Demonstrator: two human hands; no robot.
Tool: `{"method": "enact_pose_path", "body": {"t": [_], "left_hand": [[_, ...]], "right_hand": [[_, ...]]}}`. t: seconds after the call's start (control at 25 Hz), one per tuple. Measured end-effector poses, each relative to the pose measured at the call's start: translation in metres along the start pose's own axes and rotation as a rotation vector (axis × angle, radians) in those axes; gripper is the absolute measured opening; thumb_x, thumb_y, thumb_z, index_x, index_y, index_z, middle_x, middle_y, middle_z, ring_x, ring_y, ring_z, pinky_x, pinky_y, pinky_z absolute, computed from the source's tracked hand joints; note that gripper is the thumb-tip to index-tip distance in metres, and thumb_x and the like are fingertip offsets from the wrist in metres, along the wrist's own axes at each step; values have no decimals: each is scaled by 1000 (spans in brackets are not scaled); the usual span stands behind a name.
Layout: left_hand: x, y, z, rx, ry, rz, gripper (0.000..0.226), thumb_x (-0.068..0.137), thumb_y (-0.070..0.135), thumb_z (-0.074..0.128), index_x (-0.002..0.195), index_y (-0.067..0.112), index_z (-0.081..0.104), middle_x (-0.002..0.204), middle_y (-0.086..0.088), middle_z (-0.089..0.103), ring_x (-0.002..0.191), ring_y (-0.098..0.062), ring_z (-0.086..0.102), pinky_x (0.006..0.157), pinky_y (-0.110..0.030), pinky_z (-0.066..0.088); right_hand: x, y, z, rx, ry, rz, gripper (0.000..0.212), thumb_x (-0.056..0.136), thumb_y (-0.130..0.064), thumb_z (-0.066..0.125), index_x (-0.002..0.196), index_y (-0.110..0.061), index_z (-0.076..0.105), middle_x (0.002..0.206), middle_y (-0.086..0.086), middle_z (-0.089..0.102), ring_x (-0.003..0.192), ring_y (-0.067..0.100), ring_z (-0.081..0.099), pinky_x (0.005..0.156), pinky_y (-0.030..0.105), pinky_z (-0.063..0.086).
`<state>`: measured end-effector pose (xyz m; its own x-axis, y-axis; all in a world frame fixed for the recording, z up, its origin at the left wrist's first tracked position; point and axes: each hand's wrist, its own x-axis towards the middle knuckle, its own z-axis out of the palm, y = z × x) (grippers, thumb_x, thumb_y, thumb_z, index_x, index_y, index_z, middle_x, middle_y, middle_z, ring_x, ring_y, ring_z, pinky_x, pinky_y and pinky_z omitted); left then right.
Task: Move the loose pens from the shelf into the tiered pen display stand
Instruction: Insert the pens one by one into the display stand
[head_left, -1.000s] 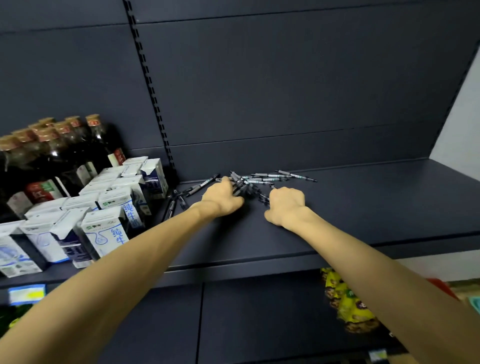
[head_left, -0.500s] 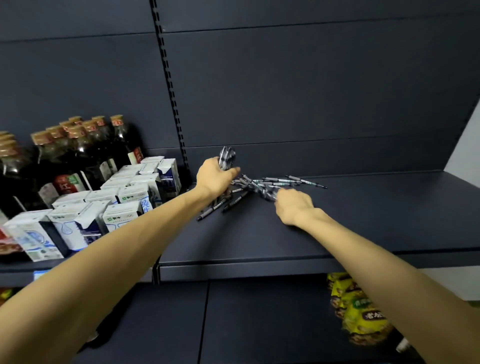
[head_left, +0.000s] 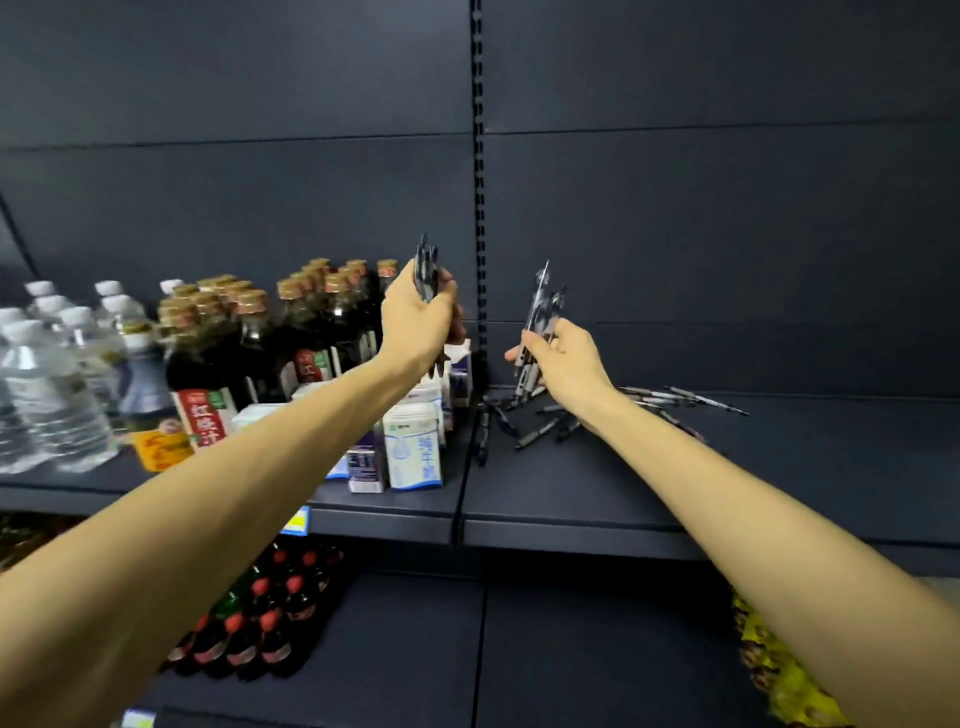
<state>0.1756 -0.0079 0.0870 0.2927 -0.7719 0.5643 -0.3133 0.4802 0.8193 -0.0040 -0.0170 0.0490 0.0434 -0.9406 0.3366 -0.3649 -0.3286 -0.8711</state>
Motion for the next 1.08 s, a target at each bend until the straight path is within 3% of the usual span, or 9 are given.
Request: {"method": "enact_pose_path", "body": {"t": [0.16,0.28,0.44,0.52,0.6,0.64,0.72,0.88,1.08], "left_hand": [[-3,-9,-93,103,111,67,2,98,10,56,97,10,56,72,-5,63,57,-21,57,57,-34,51],[-10,-15,-167,241,230,126,5,94,18,60,90,14,58,80,1,63,74,-18,56,74,-36,50],[-34,-30,-269,373,349,84,16,94,21,58,81,15,51,77,-7,57,72,-16,49,66,-36,42],[-49,-43,-322,446,400,33,23,96,27,59,79,15,51,74,-11,57,70,-21,52,65,-41,45],[-64,-58,-371,504,442,-33,23,95,29,58,82,10,54,75,-17,61,68,-23,56,64,-39,46],[-70,-67,-395,528,473,-57,26,95,30,60,81,9,55,73,-16,62,66,-19,55,63,-36,45],[-80,-80,-435,573,546,-73,38,97,39,65,74,11,52,64,-5,56,60,-12,48,58,-26,39],[-74,-108,-502,568,627,-102,57,94,55,64,65,9,47,58,-2,48,55,-14,42,55,-33,33],[-40,-137,-576,587,716,-150,49,97,48,64,64,17,47,59,5,49,52,-4,39,55,-29,33]], "right_hand": [[6,-38,76,7,-70,-92,51,89,-54,51,101,-5,54,99,16,74,89,37,69,78,59,58],[-33,-106,123,20,-152,-166,34,102,-41,51,95,-8,46,86,3,65,73,21,60,69,37,52],[-67,-149,205,46,-269,-296,22,107,-19,50,88,-15,40,80,-4,65,49,-3,47,49,15,37],[-81,-159,254,62,-367,-335,22,107,-21,50,89,-13,40,85,3,66,56,-4,50,53,18,38],[-96,-168,305,41,-459,-386,23,106,-27,50,100,-5,46,90,9,65,75,9,58,67,32,45],[-103,-176,330,33,-496,-419,26,106,-29,51,104,-3,47,92,9,64,82,17,61,72,39,48],[-112,-193,377,22,-560,-463,25,106,-29,51,104,-5,45,92,6,60,87,22,59,74,38,43],[-112,-224,460,31,-629,-484,17,108,-24,47,104,-10,41,81,-1,51,67,11,49,58,31,36],[-86,-250,565,26,-659,-510,18,109,-28,45,114,-10,43,80,-2,51,67,10,50,61,31,44]]}}
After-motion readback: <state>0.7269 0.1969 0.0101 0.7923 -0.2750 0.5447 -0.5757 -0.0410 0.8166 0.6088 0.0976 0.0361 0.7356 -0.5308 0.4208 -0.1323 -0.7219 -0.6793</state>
